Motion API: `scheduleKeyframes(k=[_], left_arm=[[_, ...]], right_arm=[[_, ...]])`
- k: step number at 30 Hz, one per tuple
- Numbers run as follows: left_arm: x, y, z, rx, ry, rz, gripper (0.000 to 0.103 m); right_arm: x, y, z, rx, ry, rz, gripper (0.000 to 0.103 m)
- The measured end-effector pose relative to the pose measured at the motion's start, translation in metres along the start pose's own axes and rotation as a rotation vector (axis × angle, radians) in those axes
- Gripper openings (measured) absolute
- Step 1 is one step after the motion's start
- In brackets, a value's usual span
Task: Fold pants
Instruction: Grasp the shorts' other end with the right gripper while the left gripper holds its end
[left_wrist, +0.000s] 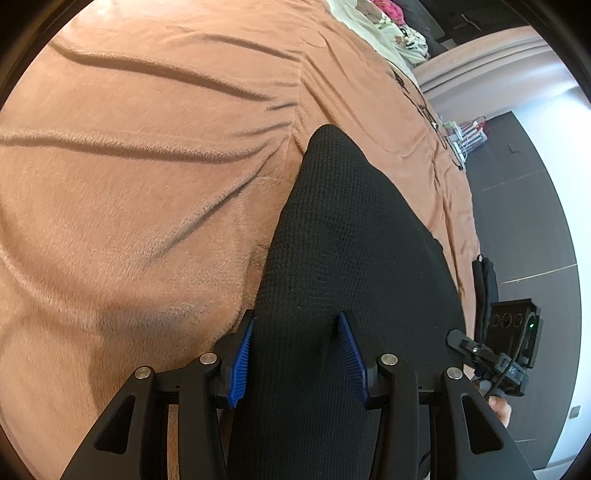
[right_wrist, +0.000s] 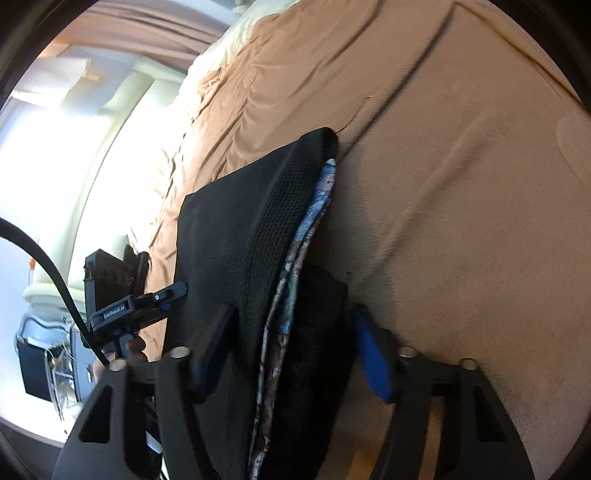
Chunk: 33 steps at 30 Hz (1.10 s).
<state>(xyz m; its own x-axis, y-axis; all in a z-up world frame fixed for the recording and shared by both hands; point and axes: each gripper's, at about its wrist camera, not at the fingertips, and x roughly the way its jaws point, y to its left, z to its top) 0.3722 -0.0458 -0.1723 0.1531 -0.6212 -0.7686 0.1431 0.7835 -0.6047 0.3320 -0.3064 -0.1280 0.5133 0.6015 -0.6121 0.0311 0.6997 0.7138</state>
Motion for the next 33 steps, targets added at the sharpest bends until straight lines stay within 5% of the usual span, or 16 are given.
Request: scheduleKeyframes(k=[4,8,11,13,15,26,29,31,33], left_arm=[[0.001,0.0,0.005,0.001,0.005,-0.022,0.046],[0.004,-0.003,0.012,0.006,0.015,-0.033,0.046],[0.007,-0.004,0.016,0.011,0.021,-0.028,0.046],[0.007,-0.003,0.019,0.012,0.02,-0.027,0.046],[0.009,-0.004,0.021,0.012,0.021,-0.028,0.046],[0.021,-0.004,0.022,0.019,0.025,-0.028,0.043],[0.021,-0.004,0.021,0.026,0.02,-0.026,0.028],[0.02,-0.004,0.02,0.03,0.014,-0.028,0.02],[0.017,-0.006,0.019,0.039,0.003,-0.031,0.016]], right_arm=[[-0.012,-0.011,-0.012,0.021,-0.033,0.065,0.031],[-0.014,-0.015,-0.022,0.026,-0.046,0.094,0.031],[-0.016,-0.014,-0.023,0.013,-0.042,0.084,0.045],[-0.019,-0.014,-0.023,-0.003,-0.043,0.06,0.068],[-0.02,-0.014,-0.022,-0.01,-0.038,0.074,0.074],[-0.001,0.005,-0.02,-0.084,-0.015,0.028,0.074],[0.002,0.015,-0.019,-0.103,-0.028,-0.016,0.063],[0.003,0.02,-0.02,-0.106,-0.038,-0.023,0.041],[0.003,0.026,-0.022,-0.111,-0.045,-0.012,0.034]])
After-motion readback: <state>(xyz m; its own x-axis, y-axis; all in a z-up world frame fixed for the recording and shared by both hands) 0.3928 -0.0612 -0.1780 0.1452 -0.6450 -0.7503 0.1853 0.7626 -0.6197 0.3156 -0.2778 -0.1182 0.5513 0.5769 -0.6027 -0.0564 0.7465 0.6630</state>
